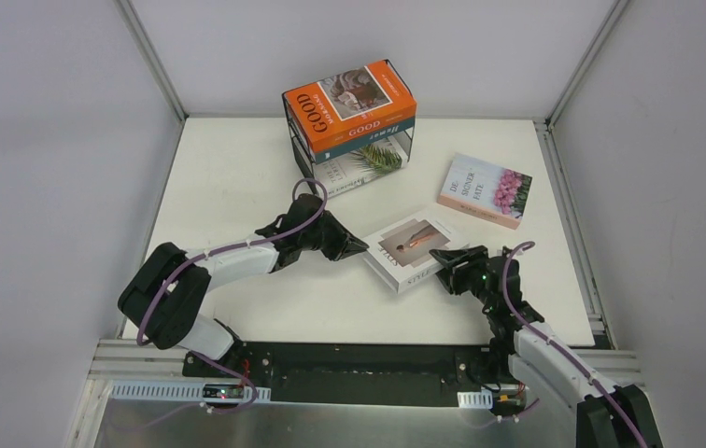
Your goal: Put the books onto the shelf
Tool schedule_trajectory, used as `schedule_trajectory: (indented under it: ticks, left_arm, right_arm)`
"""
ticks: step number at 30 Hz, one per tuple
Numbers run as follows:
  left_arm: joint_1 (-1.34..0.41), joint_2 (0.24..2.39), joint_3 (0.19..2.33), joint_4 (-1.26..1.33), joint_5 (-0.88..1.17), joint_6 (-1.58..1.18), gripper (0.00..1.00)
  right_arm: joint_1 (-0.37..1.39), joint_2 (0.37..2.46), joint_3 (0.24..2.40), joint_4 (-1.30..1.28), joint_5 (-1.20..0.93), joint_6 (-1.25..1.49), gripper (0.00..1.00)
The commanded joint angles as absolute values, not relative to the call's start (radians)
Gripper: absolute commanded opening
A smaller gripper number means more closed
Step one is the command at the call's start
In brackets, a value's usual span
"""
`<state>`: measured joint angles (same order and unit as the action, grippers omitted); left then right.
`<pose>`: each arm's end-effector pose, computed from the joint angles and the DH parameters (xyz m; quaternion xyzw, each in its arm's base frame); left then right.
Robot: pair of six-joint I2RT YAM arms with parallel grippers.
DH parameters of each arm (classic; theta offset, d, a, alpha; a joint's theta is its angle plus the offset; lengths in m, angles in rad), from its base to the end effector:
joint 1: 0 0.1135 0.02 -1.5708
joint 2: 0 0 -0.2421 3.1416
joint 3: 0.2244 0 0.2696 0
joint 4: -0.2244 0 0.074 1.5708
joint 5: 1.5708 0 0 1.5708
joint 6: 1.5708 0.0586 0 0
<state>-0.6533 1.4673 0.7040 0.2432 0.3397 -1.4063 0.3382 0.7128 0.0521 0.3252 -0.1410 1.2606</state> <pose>0.2570 -0.2213 0.1517 -0.2347 0.8241 -0.4990 0.1292 0.1915 0.0761 0.1144 0.3254 0.7464 0.4542 0.3616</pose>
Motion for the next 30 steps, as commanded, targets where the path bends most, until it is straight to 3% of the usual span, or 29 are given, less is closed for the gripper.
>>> schedule_trajectory:
  ticks: [1, 3, 6, 9, 16, 23, 30]
  left_arm:
    - [-0.664, 1.448, 0.703, 0.276, 0.400, -1.390, 0.00]
    - [-0.664, 1.436, 0.705, 0.267, 0.401, -1.368, 0.17]
    - [-0.664, 1.392, 0.733, 0.155, 0.378, -1.304, 0.57]
    - [-0.663, 1.319, 0.766, 0.015, 0.328, -1.218, 0.76]
    - [-0.663, 1.066, 0.844, -0.277, 0.151, -1.035, 0.82]
    - [-0.663, 0.828, 0.917, -0.430, -0.126, -0.940, 0.81]
    - [-0.663, 0.676, 0.896, -0.514, -0.251, -0.934, 0.81]
  right_arm:
    - [0.354, 0.693, 0.107, 0.391, -0.157, 1.225, 0.29]
    - [0.354, 0.673, 0.125, 0.357, -0.152, 1.211, 0.22]
    - [0.354, 0.630, 0.165, 0.289, -0.134, 1.175, 0.11]
    - [0.354, 0.600, 0.220, 0.222, -0.114, 1.132, 0.04]
    - [0.354, 0.657, 0.302, 0.231, -0.124, 1.084, 0.00]
    - [0.385, 0.890, 0.341, 0.513, -0.110, 1.114, 0.00]
    - [0.441, 1.137, 0.456, 0.720, -0.007, 1.108, 0.00]
